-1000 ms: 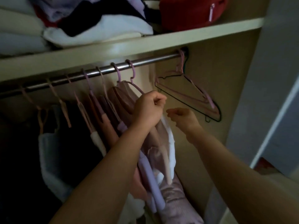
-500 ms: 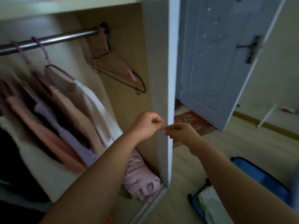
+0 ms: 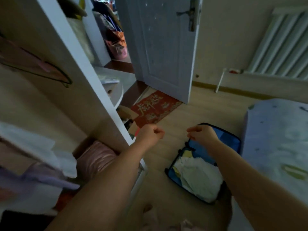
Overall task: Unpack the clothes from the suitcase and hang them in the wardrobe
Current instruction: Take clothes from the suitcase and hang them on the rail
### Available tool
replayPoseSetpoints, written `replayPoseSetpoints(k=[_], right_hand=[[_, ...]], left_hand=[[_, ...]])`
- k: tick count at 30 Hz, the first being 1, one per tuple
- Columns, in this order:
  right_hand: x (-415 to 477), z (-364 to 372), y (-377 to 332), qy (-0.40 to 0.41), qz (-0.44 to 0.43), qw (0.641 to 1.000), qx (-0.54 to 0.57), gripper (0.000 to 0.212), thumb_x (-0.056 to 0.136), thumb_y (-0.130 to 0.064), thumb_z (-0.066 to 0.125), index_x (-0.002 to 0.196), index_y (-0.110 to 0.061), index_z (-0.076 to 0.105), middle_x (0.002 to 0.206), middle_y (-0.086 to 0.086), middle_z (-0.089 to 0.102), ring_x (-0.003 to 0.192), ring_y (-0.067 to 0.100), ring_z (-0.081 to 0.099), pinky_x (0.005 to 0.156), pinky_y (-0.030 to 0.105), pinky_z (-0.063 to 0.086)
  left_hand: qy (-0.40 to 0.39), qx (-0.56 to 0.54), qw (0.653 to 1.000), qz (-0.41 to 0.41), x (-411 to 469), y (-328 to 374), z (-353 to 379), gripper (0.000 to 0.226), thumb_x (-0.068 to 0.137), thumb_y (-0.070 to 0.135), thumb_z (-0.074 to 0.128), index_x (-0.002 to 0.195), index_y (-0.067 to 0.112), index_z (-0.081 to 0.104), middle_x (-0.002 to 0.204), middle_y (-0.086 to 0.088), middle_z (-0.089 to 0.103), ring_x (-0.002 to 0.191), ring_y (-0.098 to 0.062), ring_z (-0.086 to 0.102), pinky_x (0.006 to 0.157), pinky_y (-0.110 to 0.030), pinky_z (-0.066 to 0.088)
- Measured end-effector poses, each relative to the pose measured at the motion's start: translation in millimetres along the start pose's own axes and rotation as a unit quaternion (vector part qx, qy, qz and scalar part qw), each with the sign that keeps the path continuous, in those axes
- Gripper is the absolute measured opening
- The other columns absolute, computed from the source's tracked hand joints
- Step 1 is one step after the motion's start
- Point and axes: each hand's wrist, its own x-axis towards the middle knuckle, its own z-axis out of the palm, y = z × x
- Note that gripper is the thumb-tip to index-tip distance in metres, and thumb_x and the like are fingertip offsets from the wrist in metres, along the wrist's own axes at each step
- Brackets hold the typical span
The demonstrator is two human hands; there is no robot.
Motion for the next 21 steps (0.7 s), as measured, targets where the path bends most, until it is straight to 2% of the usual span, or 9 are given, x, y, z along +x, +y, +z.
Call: replayPoseSetpoints(k=[2, 3, 5, 8, 12, 17, 21], right_hand=[[3.5, -13.2, 19.1, 0.016, 0.026, 1.0, 0.003, 0.018, 0.091, -0.009, 0.055, 0.083, -0.018, 0.068, 0.073, 0.001, 0.063, 0.062, 0.013, 0.055, 0.05, 0.02, 0.043], [5.6, -17.7, 27.8, 0.024, 0.036, 0.999, 0.008, 0.019, 0.09, -0.008, 0.055, 0.082, -0.018, 0.068, 0.073, 0.001, 0.063, 0.06, 0.012, 0.052, 0.048, 0.019, 0.04], [11.5, -25.5, 45.1, 0.043, 0.065, 0.997, 0.027, 0.017, 0.089, -0.007, 0.056, 0.081, -0.017, 0.069, 0.079, 0.002, 0.064, 0.066, 0.013, 0.054, 0.055, 0.021, 0.042], [20.6, -29.8, 66.7, 0.064, 0.104, 0.991, 0.048, 0.015, 0.088, -0.006, 0.058, 0.089, -0.014, 0.071, 0.084, 0.003, 0.066, 0.077, 0.017, 0.059, 0.064, 0.026, 0.046], [37.4, -24.1, 88.0, 0.085, 0.141, 0.983, 0.077, 0.015, 0.09, -0.009, 0.057, 0.095, -0.013, 0.07, 0.08, 0.001, 0.065, 0.066, 0.01, 0.054, 0.054, 0.018, 0.039], [61.2, -7.1, 109.7, 0.054, 0.181, 0.974, 0.124, 0.018, 0.093, -0.007, 0.051, 0.101, -0.011, 0.067, 0.09, 0.003, 0.067, 0.07, 0.009, 0.057, 0.057, 0.017, 0.042], [80.6, 2.5, 151.9, 0.059, 0.232, 0.96, 0.147, 0.021, 0.094, -0.006, 0.048, 0.105, -0.007, 0.066, 0.094, 0.007, 0.066, 0.071, 0.012, 0.056, 0.057, 0.021, 0.039]], left_hand=[[-0.037, -0.002, 0.999, -0.016, 10.4, -3.5, 22.6, 0.02, 0.09, 0.027, 0.062, 0.104, 0.013, 0.068, 0.103, -0.002, 0.067, 0.098, -0.018, 0.062, 0.087, -0.034, 0.052], [-0.052, -0.002, 0.998, -0.023, 14.4, -6.5, 32.0, 0.021, 0.091, 0.026, 0.061, 0.105, 0.013, 0.068, 0.105, -0.004, 0.067, 0.1, -0.02, 0.062, 0.09, -0.036, 0.051], [-0.075, 0.0, 0.997, -0.031, 22.3, -13.1, 50.2, 0.021, 0.091, 0.024, 0.061, 0.105, 0.011, 0.068, 0.107, -0.005, 0.068, 0.101, -0.02, 0.062, 0.091, -0.035, 0.051], [-0.097, 0.005, 0.994, -0.045, 31.3, -27.7, 70.6, 0.014, 0.09, 0.021, 0.059, 0.093, 0.013, 0.07, 0.095, -0.002, 0.068, 0.093, -0.018, 0.063, 0.082, -0.029, 0.05], [-0.138, 0.006, 0.989, -0.059, 48.3, -47.6, 95.0, 0.017, 0.091, 0.019, 0.056, 0.08, 0.014, 0.068, 0.082, -0.002, 0.067, 0.082, -0.017, 0.062, 0.071, -0.026, 0.048], [-0.197, 0.005, 0.977, -0.081, 78.5, -63.3, 120.8, 0.017, 0.092, 0.019, 0.056, 0.08, 0.019, 0.068, 0.088, -0.002, 0.07, 0.087, -0.02, 0.065, 0.082, -0.036, 0.053], [-0.226, 0.018, 0.969, -0.096, 101.3, -79.5, 142.3, 0.014, 0.092, 0.018, 0.058, 0.081, 0.02, 0.067, 0.085, 0.001, 0.066, 0.087, -0.019, 0.063, 0.081, -0.031, 0.051]])
